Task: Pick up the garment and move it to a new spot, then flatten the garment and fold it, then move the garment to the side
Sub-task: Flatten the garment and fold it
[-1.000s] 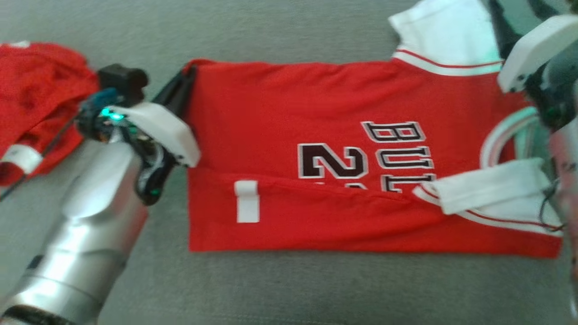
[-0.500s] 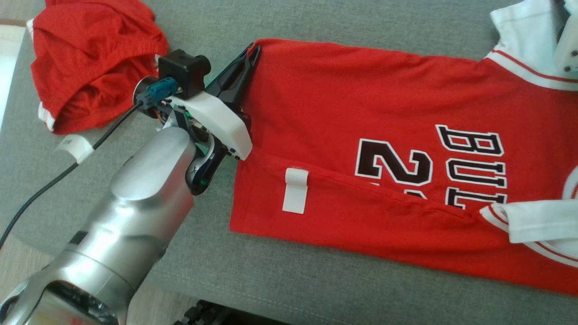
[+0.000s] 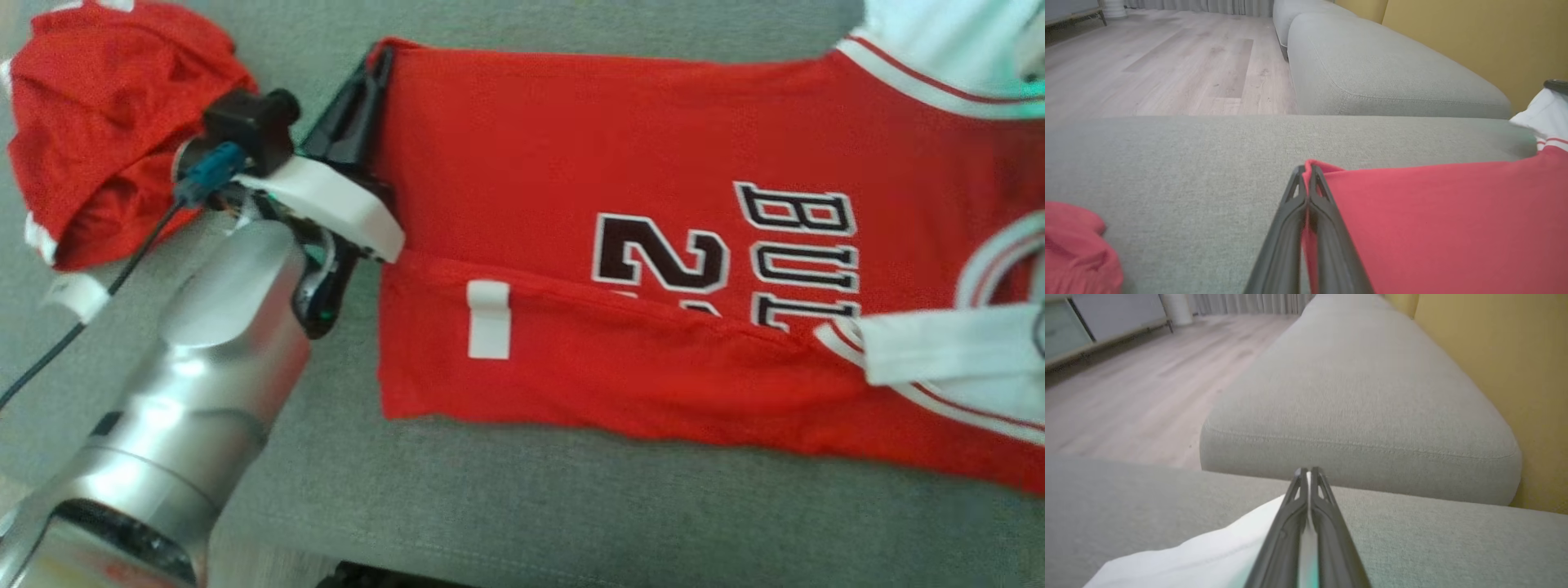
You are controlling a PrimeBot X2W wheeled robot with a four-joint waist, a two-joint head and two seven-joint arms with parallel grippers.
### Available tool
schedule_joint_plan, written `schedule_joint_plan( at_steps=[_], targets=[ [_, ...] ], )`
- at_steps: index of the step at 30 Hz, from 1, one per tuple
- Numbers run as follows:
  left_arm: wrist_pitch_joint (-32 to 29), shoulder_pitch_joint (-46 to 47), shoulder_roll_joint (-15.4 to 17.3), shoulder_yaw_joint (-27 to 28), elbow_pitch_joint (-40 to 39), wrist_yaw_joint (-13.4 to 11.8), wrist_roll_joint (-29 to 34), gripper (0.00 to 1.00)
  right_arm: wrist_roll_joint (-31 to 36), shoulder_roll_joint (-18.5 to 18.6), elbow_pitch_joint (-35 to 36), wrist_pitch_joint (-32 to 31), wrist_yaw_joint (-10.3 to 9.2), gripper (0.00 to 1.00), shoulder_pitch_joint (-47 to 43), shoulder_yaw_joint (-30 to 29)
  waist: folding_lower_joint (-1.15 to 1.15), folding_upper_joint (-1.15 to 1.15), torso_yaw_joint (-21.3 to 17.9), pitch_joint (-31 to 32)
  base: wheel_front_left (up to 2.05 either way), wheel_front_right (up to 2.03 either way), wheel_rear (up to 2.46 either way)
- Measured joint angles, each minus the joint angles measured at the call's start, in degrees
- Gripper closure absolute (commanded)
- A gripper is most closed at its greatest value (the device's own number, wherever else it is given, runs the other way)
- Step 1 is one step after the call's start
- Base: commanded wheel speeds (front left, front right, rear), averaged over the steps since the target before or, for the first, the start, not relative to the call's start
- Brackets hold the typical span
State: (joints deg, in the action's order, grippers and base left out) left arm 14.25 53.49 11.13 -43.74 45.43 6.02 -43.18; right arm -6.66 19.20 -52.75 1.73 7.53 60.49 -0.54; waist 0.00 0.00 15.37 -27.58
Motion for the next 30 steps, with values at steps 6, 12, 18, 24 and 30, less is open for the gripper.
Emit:
schedule_joint_plan(
  at_steps=[6, 12, 18, 24, 30],
  targets=[
    [0.2, -6.1, 2.9, 8.3, -7.6, -3.3, 7.0, 1.0, -8.3, -2.1, 4.4, 8.3, 0.0, 1.0, -3.5, 2.0, 0.0, 0.0, -3.6, 2.5, 0.0, 0.0, 0.0],
    [0.2, -18.8, 3.0, 15.2, -15.3, -4.5, 16.4, 1.0, -20.0, -1.9, 15.7, 10.0, 0.0, 1.0, -18.9, 7.3, -0.01, 0.0, -6.8, 6.4, 0.0, 0.0, 0.0],
    [0.2, -30.4, 2.0, 21.8, -19.6, -5.2, 22.9, 1.0, -28.2, -2.1, 26.4, 9.9, 0.0, 1.0, -37.0, 7.4, -0.02, 0.01, -9.6, 10.2, 0.0, 0.0, 0.0],
    [0.2, -36.7, -0.2, 25.9, -19.2, -4.0, 25.7, 0.81, -30.7, -4.9, 30.6, 8.3, 0.0, 1.0, -48.0, 7.1, -0.02, 0.01, -11.0, 12.8, 0.0, 0.0, 0.0],
    [0.2, -39.3, -2.1, 30.2, -17.2, -3.4, 28.5, 0.0, -30.3, -8.4, 31.1, 7.3, 0.0, 0.91, -51.8, 5.8, -0.01, 0.01, -11.7, 15.1, 0.0, 0.0, 0.0]
  ],
)
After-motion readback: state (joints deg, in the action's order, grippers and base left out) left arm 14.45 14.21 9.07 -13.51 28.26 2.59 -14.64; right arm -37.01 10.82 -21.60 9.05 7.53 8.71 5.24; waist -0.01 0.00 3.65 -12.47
